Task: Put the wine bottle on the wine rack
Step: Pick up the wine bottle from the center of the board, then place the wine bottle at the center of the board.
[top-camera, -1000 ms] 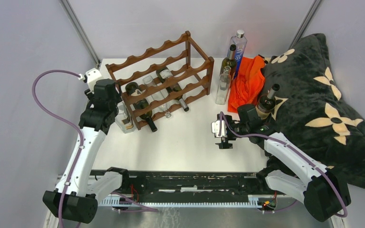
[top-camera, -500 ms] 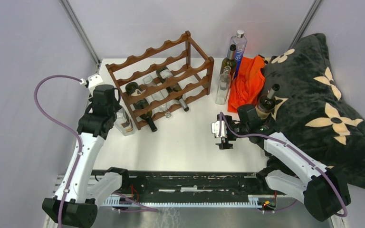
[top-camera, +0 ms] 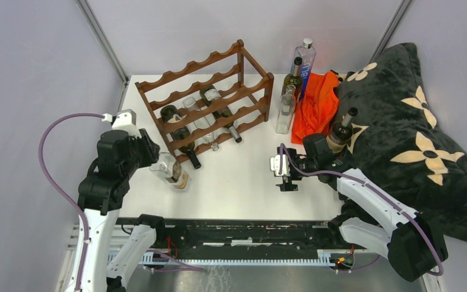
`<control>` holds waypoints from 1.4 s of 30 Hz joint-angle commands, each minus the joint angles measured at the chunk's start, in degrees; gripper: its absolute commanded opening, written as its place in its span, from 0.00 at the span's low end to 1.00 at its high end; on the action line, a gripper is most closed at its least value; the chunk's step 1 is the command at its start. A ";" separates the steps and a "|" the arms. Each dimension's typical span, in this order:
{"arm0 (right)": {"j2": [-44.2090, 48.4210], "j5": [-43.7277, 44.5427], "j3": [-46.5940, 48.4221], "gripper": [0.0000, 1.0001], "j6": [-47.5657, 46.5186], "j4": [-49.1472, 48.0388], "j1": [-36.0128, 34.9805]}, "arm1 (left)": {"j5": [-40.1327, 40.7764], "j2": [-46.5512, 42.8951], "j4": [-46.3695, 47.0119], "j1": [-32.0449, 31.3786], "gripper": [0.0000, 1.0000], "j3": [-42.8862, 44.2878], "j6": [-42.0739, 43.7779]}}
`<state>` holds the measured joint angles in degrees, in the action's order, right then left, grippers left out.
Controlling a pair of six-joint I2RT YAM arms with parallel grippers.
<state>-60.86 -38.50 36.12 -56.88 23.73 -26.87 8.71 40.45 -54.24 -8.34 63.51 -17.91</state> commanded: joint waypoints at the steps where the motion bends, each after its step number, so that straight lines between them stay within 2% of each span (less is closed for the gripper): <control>1: -0.04 0.11 1.62 0.98 -0.69 -0.09 0.13 | -27.35 -1.12 13.33 0.08 0.02 3.12 3.94; 6: -0.14 0.70 1.92 0.98 -0.77 0.18 0.20 | -41.30 1.19 24.14 -0.05 0.02 1.70 0.23; 10: -0.40 1.28 2.21 0.98 -0.77 0.33 0.63 | -43.11 4.24 30.14 -2.38 0.02 1.78 -2.26; 12: -0.57 1.13 2.37 0.98 -0.77 0.42 0.99 | -39.17 6.02 31.60 -7.32 0.02 2.31 -2.11; 13: -0.65 1.14 2.44 0.98 -0.77 0.52 1.21 | -35.58 7.10 31.94 -11.79 0.02 2.82 -1.32; 17: -0.75 1.25 2.71 0.98 -0.80 0.86 2.16 | -15.78 14.20 31.71 -34.32 0.02 6.55 3.70; 20: -0.49 0.78 2.73 0.98 -0.86 0.91 3.31 | -7.45 22.00 31.30 -41.27 0.02 10.97 7.75; 25: -0.47 0.61 2.81 0.98 -0.77 0.96 4.64 | -3.90 31.19 33.47 -43.16 0.02 17.34 14.26; 35: -0.31 0.58 2.99 0.98 -0.68 1.06 5.91 | -7.87 40.70 42.14 -43.25 0.02 21.45 19.16; 42: 0.26 0.05 2.99 0.98 -0.68 1.15 6.92 | -10.10 46.54 44.13 -43.25 0.02 23.98 19.73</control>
<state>-61.65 -37.47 36.53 -56.90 24.99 -20.64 1.06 86.28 -21.39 -51.31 82.15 -1.37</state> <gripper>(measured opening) 0.979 0.402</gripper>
